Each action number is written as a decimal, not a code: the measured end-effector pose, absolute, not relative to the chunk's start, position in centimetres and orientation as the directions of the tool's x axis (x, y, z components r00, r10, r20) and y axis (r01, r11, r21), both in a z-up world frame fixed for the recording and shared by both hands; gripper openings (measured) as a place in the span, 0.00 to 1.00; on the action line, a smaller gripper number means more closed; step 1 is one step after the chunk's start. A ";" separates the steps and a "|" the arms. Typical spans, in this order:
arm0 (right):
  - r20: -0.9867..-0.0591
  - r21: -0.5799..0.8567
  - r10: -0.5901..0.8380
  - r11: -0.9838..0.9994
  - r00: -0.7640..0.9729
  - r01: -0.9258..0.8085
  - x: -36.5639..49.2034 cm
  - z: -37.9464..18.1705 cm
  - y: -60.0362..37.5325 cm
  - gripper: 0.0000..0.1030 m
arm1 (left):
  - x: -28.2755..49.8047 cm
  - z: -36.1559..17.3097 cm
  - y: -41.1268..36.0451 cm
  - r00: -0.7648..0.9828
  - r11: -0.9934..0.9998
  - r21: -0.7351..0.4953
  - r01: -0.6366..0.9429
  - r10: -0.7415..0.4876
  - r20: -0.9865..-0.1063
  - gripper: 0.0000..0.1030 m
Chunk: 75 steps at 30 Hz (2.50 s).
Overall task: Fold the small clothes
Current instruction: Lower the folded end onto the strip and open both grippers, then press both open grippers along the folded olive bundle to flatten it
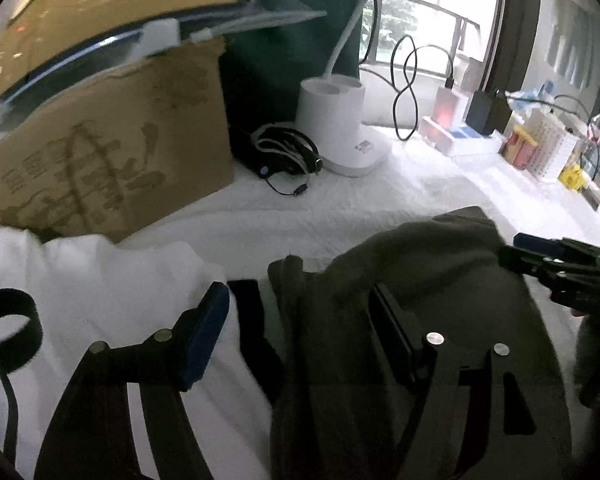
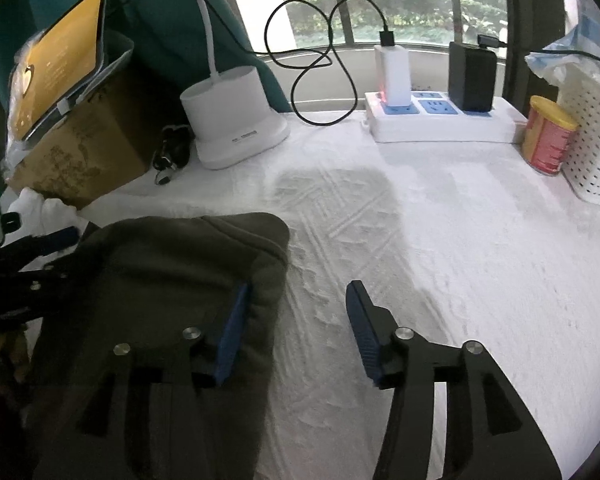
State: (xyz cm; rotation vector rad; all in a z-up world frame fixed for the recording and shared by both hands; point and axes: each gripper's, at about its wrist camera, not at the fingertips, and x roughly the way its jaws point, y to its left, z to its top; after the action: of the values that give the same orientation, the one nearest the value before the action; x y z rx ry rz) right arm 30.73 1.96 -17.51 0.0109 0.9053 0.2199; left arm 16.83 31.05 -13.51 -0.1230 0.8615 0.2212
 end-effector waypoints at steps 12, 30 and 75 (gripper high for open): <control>-0.776 0.068 0.162 0.982 0.610 -0.175 26.9 -17.3 1.7 0.54 | 12.4 -12.7 29.0 0.652 0.972 -0.069 -0.223 0.096 -0.752 0.71; -0.778 0.063 0.173 0.978 0.604 -0.198 20.2 -18.2 2.2 0.54 | 7.6 -15.1 26.9 0.630 0.971 -0.019 -0.237 0.139 -0.764 0.71; -0.764 0.130 0.327 0.922 0.556 -0.364 5.9 -18.3 2.1 0.31 | -0.5 -14.7 18.3 0.746 0.961 -0.067 -0.269 0.164 -0.645 0.88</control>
State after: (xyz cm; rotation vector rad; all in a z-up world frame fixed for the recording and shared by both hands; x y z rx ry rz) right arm 5.90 2.11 -18.27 -0.0444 0.8921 0.4083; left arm -0.49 18.28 -14.65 -0.1593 0.6893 0.2379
